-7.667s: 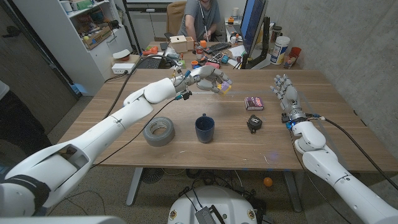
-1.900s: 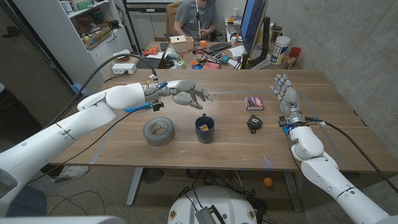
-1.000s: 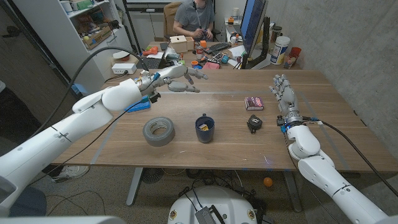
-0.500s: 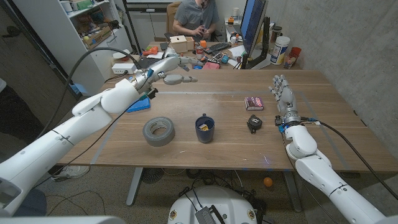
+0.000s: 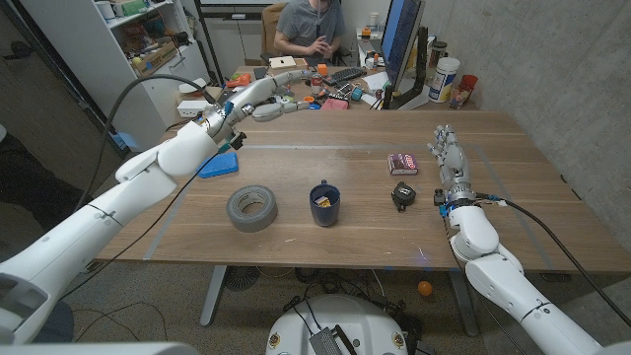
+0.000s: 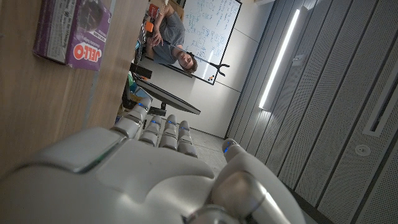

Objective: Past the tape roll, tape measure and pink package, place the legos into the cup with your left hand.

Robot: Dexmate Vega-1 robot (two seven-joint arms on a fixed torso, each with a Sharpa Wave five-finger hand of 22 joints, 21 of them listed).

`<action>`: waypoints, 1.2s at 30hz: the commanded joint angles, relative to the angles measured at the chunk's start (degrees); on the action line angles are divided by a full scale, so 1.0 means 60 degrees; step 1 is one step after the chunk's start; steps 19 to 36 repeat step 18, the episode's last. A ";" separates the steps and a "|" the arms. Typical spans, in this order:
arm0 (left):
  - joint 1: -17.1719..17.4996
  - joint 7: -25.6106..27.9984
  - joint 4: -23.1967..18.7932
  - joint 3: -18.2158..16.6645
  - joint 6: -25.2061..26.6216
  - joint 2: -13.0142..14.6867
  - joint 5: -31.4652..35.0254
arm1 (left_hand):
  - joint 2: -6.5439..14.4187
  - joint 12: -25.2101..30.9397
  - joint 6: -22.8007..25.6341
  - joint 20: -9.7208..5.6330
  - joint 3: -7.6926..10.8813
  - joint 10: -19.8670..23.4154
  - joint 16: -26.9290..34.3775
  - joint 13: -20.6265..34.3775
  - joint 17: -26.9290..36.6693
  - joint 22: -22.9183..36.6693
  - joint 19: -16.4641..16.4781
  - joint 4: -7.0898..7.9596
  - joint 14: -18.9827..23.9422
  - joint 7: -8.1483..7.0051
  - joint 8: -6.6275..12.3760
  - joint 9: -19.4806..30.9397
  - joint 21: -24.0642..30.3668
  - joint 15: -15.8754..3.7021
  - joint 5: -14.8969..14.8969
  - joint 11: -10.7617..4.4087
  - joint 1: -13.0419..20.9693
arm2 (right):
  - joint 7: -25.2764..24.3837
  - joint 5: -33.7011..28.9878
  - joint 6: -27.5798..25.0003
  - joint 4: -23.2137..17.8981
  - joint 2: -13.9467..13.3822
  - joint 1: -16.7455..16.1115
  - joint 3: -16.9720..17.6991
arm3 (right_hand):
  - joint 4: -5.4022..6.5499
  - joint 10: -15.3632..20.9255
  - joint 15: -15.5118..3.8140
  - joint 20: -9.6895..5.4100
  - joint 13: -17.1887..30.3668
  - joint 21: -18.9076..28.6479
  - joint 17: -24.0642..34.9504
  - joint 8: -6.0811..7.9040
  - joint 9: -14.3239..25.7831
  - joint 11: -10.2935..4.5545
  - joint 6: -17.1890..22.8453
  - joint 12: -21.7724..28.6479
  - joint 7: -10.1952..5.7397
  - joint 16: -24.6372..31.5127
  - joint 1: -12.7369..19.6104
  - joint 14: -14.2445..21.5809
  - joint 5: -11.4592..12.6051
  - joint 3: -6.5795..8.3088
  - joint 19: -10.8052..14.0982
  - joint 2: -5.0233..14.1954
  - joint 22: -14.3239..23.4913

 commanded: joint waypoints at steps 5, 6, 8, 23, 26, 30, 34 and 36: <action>-0.0258 -0.0069 0.0451 0.0060 -0.0889 -0.0468 -0.0786 | -0.0321 0.0022 -0.0247 -0.0022 -0.0310 -0.0146 0.0003 -0.0196 -0.0097 0.0039 -0.0086 0.0152 -0.0257 -0.0081 0.0066 -0.0008 -0.0290 -0.0011 0.0095 0.0010 -0.0542 | -0.0723 -0.0536 0.0323 -0.0690 0.0277 -0.1176 0.0240 | -0.0003 0.0087 0.0007 0.0061 0.0043 0.0036 0.0020 0.0007 0.0036 0.0033 0.0080 0.0037 -0.0007 0.0027 0.0026 0.0113 0.0056 -0.0051 0.0030 0.0114 0.0049; -0.0233 -0.0050 0.0449 0.0040 -0.0928 -0.0490 -0.0826 | -0.0351 0.0030 -0.0272 -0.0018 -0.0346 -0.0158 -0.0012 -0.0228 -0.0114 0.0038 -0.0162 0.0169 -0.0333 -0.0083 0.0072 -0.0010 -0.0361 0.0013 0.0103 0.0012 -0.0603 | -0.0721 -0.0547 0.0348 -0.0691 0.0292 -0.1181 0.0252 | -0.0002 0.0088 0.0010 0.0063 0.0043 0.0037 0.0020 0.0006 0.0036 0.0034 0.0076 0.0038 -0.0012 0.0029 0.0023 0.0119 0.0056 -0.0053 0.0031 0.0112 0.0049; -0.0188 -0.0122 0.0446 0.0011 -0.0977 -0.0509 -0.1043 | -0.0414 0.0047 -0.0251 -0.0017 -0.0409 -0.0154 -0.0003 -0.0270 -0.0134 0.0037 -0.0210 0.0192 -0.0363 -0.0165 0.0093 -0.0016 -0.0436 -0.0014 0.0106 -0.0035 -0.0700 | -0.0679 -0.0586 0.0412 -0.0662 0.0315 -0.1153 0.0249 | -0.0001 0.0089 0.0010 0.0064 0.0043 0.0037 0.0021 0.0007 0.0036 0.0033 0.0079 0.0038 -0.0006 0.0029 0.0021 0.0119 0.0057 -0.0058 0.0031 0.0109 0.0049; -0.0224 -0.0127 0.0575 -0.0255 -0.1300 -0.0637 -0.1438 | -0.0573 0.0091 -0.0206 -0.0009 -0.0729 -0.0215 -0.0011 -0.0497 -0.0207 0.0035 -0.0851 0.0445 -0.0699 -0.0141 0.0125 -0.0036 -0.1014 0.0215 0.0102 0.0086 -0.1377 | -0.0553 -0.0845 0.0921 -0.0216 0.0620 -0.0653 0.0161 | 0.0004 0.0082 -0.0001 0.0069 0.0044 0.0040 0.0021 0.0003 0.0036 0.0029 0.0069 0.0034 -0.0007 0.0035 0.0008 0.0139 0.0061 -0.0080 0.0041 0.0093 0.0049; -0.0224 -0.0127 0.0575 -0.0255 -0.1300 -0.0637 -0.1438 | -0.0573 0.0091 -0.0206 -0.0009 -0.0729 -0.0215 -0.0011 -0.0497 -0.0207 0.0035 -0.0851 0.0445 -0.0699 -0.0141 0.0125 -0.0036 -0.1014 0.0215 0.0102 0.0086 -0.1377 | -0.0553 -0.0845 0.0921 -0.0216 0.0620 -0.0653 0.0161 | 0.0004 0.0082 -0.0001 0.0069 0.0044 0.0040 0.0021 0.0003 0.0036 0.0029 0.0069 0.0034 -0.0007 0.0035 0.0008 0.0139 0.0061 -0.0080 0.0041 0.0093 0.0049; -0.0224 -0.0127 0.0575 -0.0255 -0.1300 -0.0637 -0.1438 | -0.0573 0.0091 -0.0206 -0.0009 -0.0729 -0.0215 -0.0011 -0.0497 -0.0207 0.0035 -0.0851 0.0445 -0.0699 -0.0141 0.0125 -0.0036 -0.1014 0.0215 0.0102 0.0086 -0.1377 | -0.0553 -0.0845 0.0921 -0.0216 0.0620 -0.0653 0.0161 | 0.0004 0.0082 -0.0001 0.0069 0.0044 0.0040 0.0021 0.0003 0.0036 0.0029 0.0069 0.0034 -0.0007 0.0035 0.0008 0.0139 0.0061 -0.0080 0.0041 0.0093 0.0049; -0.0224 -0.0127 0.0575 -0.0255 -0.1300 -0.0637 -0.1438 | -0.0573 0.0091 -0.0206 -0.0009 -0.0729 -0.0215 -0.0011 -0.0497 -0.0207 0.0035 -0.0851 0.0445 -0.0699 -0.0141 0.0125 -0.0036 -0.1014 0.0215 0.0102 0.0086 -0.1377 | -0.0553 -0.0845 0.0921 -0.0216 0.0620 -0.0653 0.0161 | 0.0004 0.0082 -0.0001 0.0069 0.0044 0.0040 0.0021 0.0003 0.0036 0.0029 0.0069 0.0034 -0.0007 0.0035 0.0008 0.0139 0.0061 -0.0080 0.0041 0.0093 0.0049; -0.0224 -0.0127 0.0575 -0.0255 -0.1300 -0.0637 -0.1438 | -0.0573 0.0091 -0.0206 -0.0009 -0.0729 -0.0215 -0.0011 -0.0497 -0.0207 0.0035 -0.0851 0.0445 -0.0699 -0.0141 0.0125 -0.0036 -0.1014 0.0215 0.0102 0.0086 -0.1377 | -0.0553 -0.0845 0.0921 -0.0216 0.0620 -0.0653 0.0161 | 0.0004 0.0082 -0.0001 0.0069 0.0044 0.0040 0.0021 0.0003 0.0036 0.0029 0.0069 0.0034 -0.0007 0.0035 0.0008 0.0139 0.0061 -0.0080 0.0041 0.0093 0.0049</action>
